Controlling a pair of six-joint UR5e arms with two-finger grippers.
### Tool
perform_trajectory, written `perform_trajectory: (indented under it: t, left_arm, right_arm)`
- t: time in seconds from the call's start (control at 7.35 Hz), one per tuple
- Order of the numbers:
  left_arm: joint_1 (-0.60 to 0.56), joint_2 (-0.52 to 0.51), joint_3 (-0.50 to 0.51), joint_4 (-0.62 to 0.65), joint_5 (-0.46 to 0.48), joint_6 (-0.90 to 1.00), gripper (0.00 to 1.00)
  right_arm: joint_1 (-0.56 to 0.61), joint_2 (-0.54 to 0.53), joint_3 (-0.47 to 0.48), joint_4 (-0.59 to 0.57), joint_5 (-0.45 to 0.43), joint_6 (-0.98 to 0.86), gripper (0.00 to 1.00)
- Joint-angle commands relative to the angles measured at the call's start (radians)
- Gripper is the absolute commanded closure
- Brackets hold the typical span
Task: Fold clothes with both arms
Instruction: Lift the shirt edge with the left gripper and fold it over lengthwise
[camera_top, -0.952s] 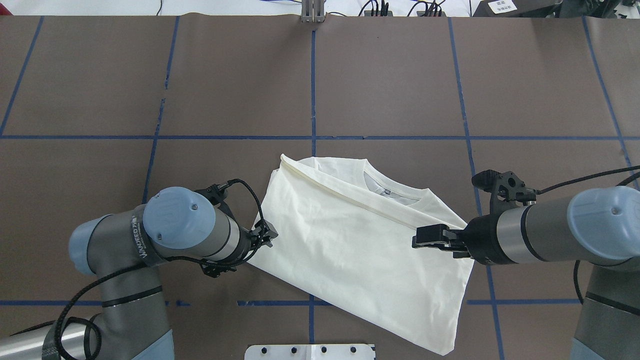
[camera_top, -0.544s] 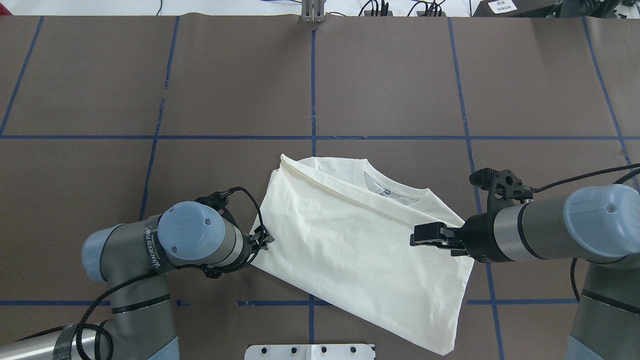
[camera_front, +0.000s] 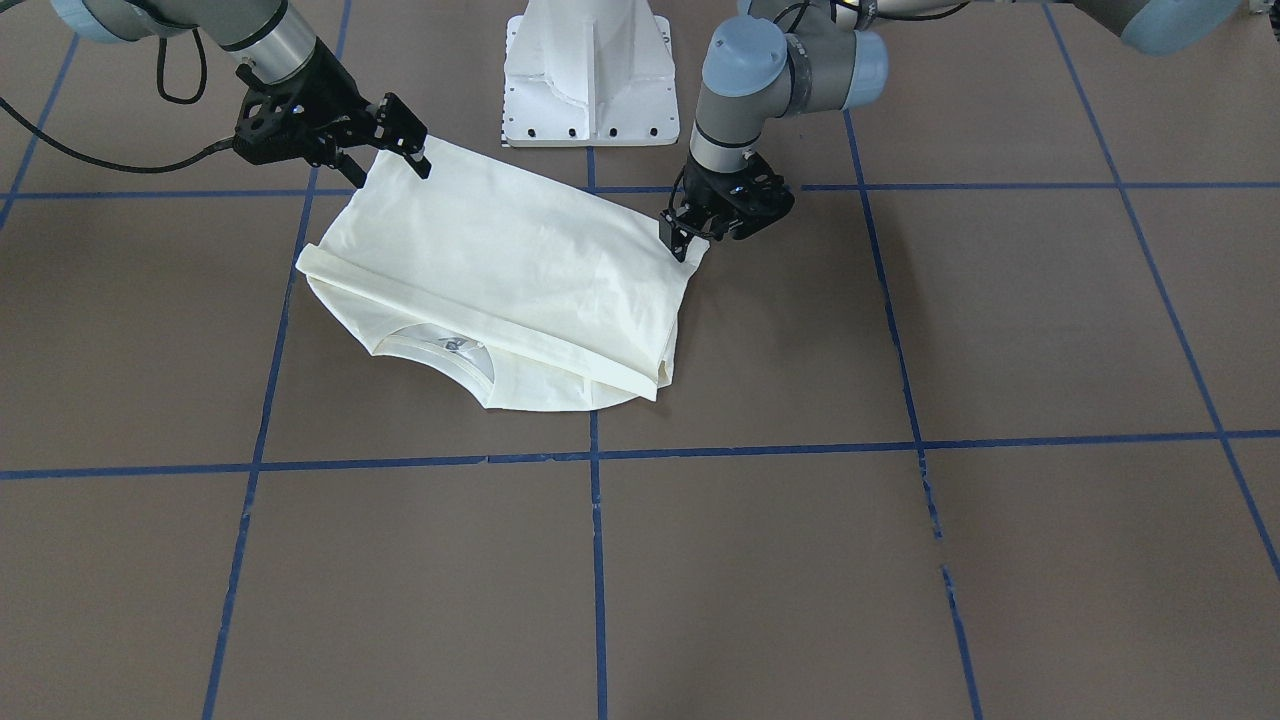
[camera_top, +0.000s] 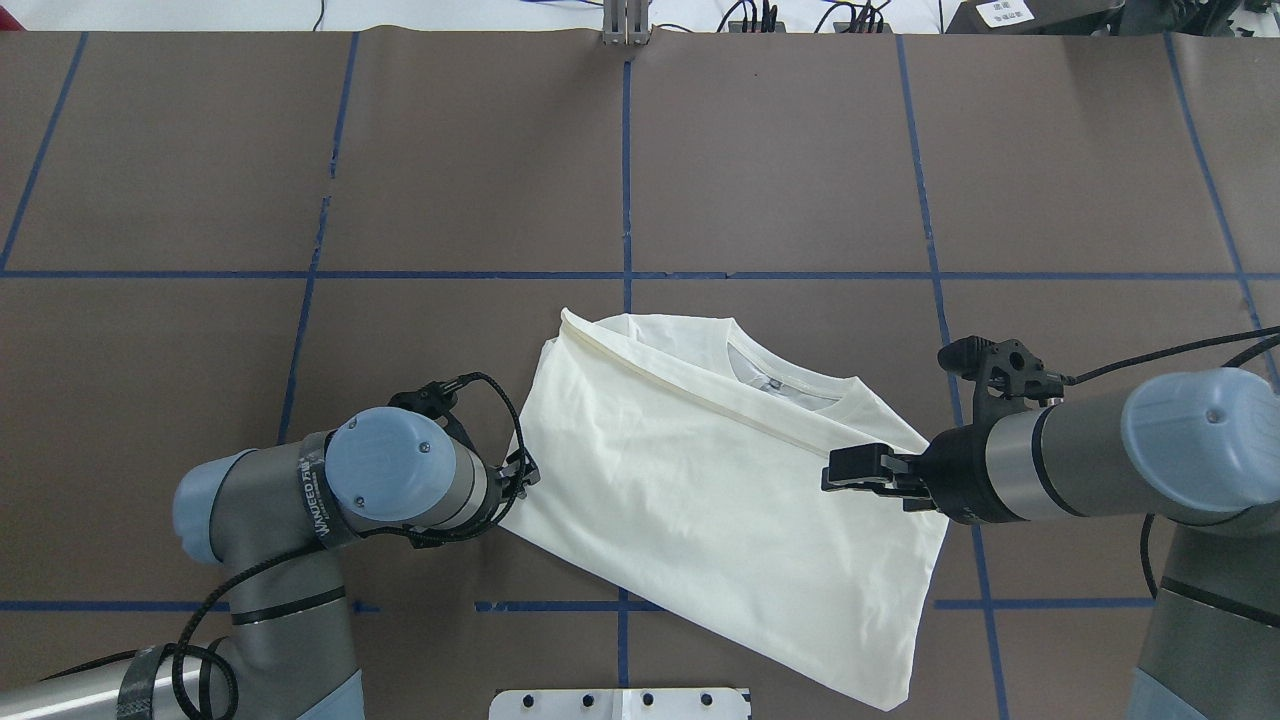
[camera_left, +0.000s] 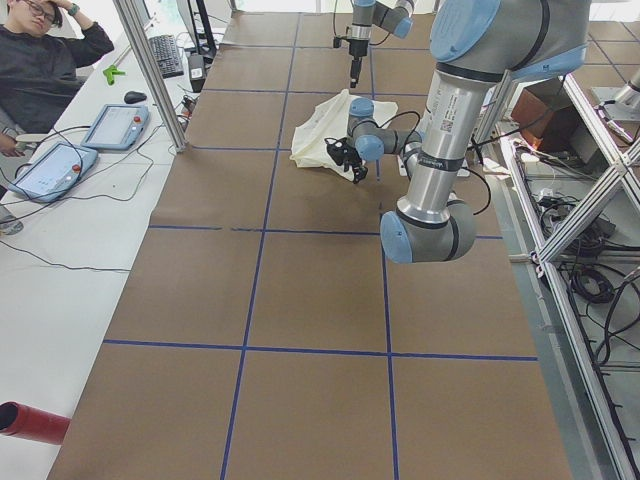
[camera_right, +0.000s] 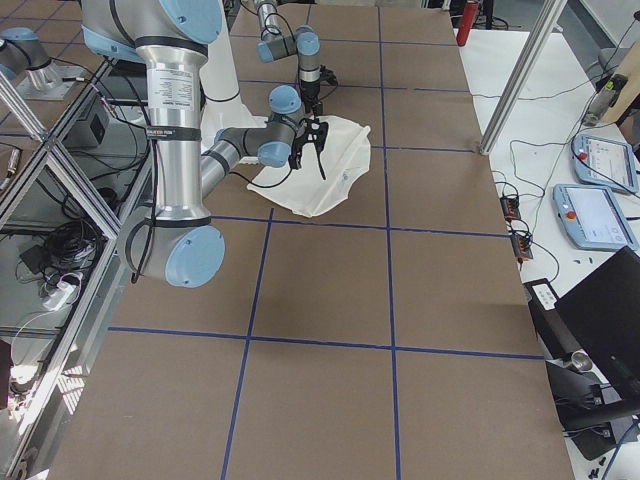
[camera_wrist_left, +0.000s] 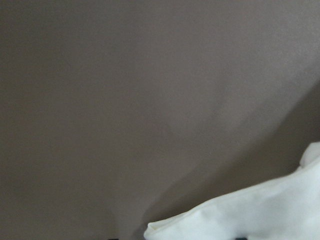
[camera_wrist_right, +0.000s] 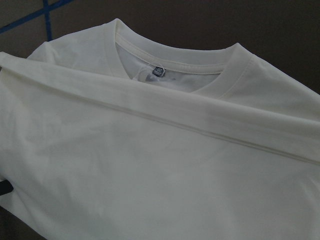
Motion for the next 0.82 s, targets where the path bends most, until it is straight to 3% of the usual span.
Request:
perform_trajectory:
  t: [0.0, 0.27, 0.54, 0.68]
  left_arm:
    - [-0.002, -0.004, -0.001, 0.003, 0.008, 0.003, 0.44]
    - [-0.002, -0.004, -0.011, 0.007, 0.007, 0.003, 0.57]
    - [-0.002, -0.004, -0.010, 0.007, 0.007, 0.002, 0.93]
    - [-0.005, -0.004, -0.014, 0.007, 0.005, 0.002, 1.00]
  right_arm:
    - [0.000, 0.000, -0.003, 0.000, 0.001, -0.001, 0.00]
    - [0.002, 0.000, -0.003, 0.000, 0.001, -0.001, 0.00]
    - [0.003, -0.001, -0.003, 0.000, 0.001, -0.001, 0.00]
    - [0.003, -0.002, -0.003, 0.000, 0.001, -0.001, 0.00]
